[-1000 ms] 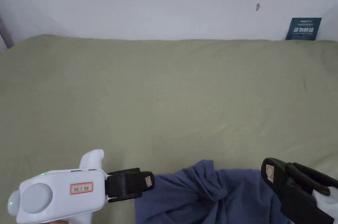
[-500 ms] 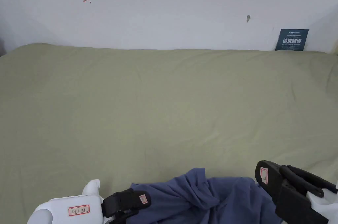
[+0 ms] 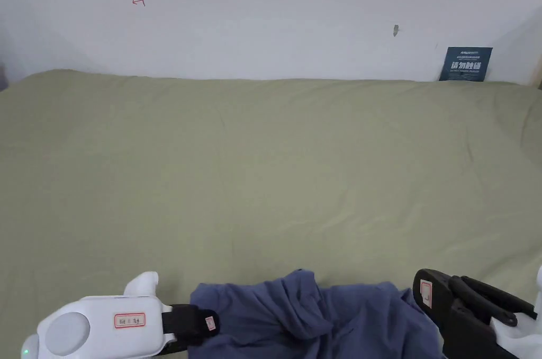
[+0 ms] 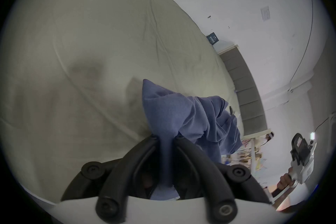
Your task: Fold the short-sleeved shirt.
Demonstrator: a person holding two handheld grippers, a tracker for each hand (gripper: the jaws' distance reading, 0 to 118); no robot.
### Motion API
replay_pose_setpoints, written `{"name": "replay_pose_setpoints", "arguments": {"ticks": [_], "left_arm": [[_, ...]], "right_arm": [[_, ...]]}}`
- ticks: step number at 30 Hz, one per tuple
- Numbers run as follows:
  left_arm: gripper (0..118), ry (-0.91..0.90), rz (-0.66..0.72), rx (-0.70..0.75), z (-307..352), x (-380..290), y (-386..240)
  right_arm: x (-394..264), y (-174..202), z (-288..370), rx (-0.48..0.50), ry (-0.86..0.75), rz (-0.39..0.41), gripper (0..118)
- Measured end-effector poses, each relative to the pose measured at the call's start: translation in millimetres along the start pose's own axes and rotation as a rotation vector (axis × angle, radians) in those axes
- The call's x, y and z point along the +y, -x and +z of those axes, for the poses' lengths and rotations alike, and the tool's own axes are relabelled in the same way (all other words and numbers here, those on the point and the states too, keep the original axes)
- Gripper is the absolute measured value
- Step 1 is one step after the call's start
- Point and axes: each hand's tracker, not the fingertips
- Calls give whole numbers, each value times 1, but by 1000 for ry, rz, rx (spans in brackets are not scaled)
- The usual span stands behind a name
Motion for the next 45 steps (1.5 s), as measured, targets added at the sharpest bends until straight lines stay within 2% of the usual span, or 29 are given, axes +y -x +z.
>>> {"name": "replay_pose_setpoints", "arguments": {"ticks": [7, 12, 14, 19, 25, 28, 30, 31, 32, 34, 35, 36, 38, 41, 42, 44, 45], "left_arm": [[8, -43, -74, 264, 72, 23, 30], [8, -102, -152, 530, 128, 28, 16], [8, -92, -196, 577, 133, 28, 6], [15, -64, -245, 495, 110, 23, -45], [16, 14, -286, 216, 63, 17, -103], [50, 60, -297, 177, 32, 10, -121], [55, 76, -270, 146, 17, 8, -120], [58, 84, -212, 118, 12, 9, -116], [69, 74, -169, 106, 11, 9, -114], [83, 19, -131, 35, 17, 11, -108], [88, -31, -125, 16, 24, 11, -107], [88, -59, -129, -30, 32, 11, -109], [86, -96, -115, -88, 51, 14, -107], [79, -140, -223, -142, 64, 19, -89], [62, -156, -246, -86, 64, 18, -81], [0, -161, -264, 20, 56, 10, -67], [0, -167, -261, 55, 50, 7, -59]], "right_arm": [[-2, 7, -11, 2, 31, 31, 1], [-5, 17, -21, 30, 49, 40, 1], [-7, 21, -25, 42, 60, 44, 1], [-11, 26, -27, 52, 82, 51, 1], [-13, 17, -19, 28, 82, 32, 1], [-14, 11, -17, 16, 74, 10, 1], [-14, 8, -14, 12, 69, 0, 1], [-15, 7, -13, 12, 66, -2, 1], [-15, 6, -12, 13, 65, -5, 1], [-16, 5, -9, 13, 59, -8, 1], [-16, 5, -9, 12, 59, -10, 1], [-17, 4, -9, 11, 62, -12, 1], [-19, 3, -11, 8, 68, -15, 1], [-21, 6, -15, 15, 78, -20, 1], [-21, 7, -16, 23, 78, -18, 1], [-22, 11, -15, 39, 81, -9, 1], [-22, 13, -14, 43, 80, -4, 1]]}}
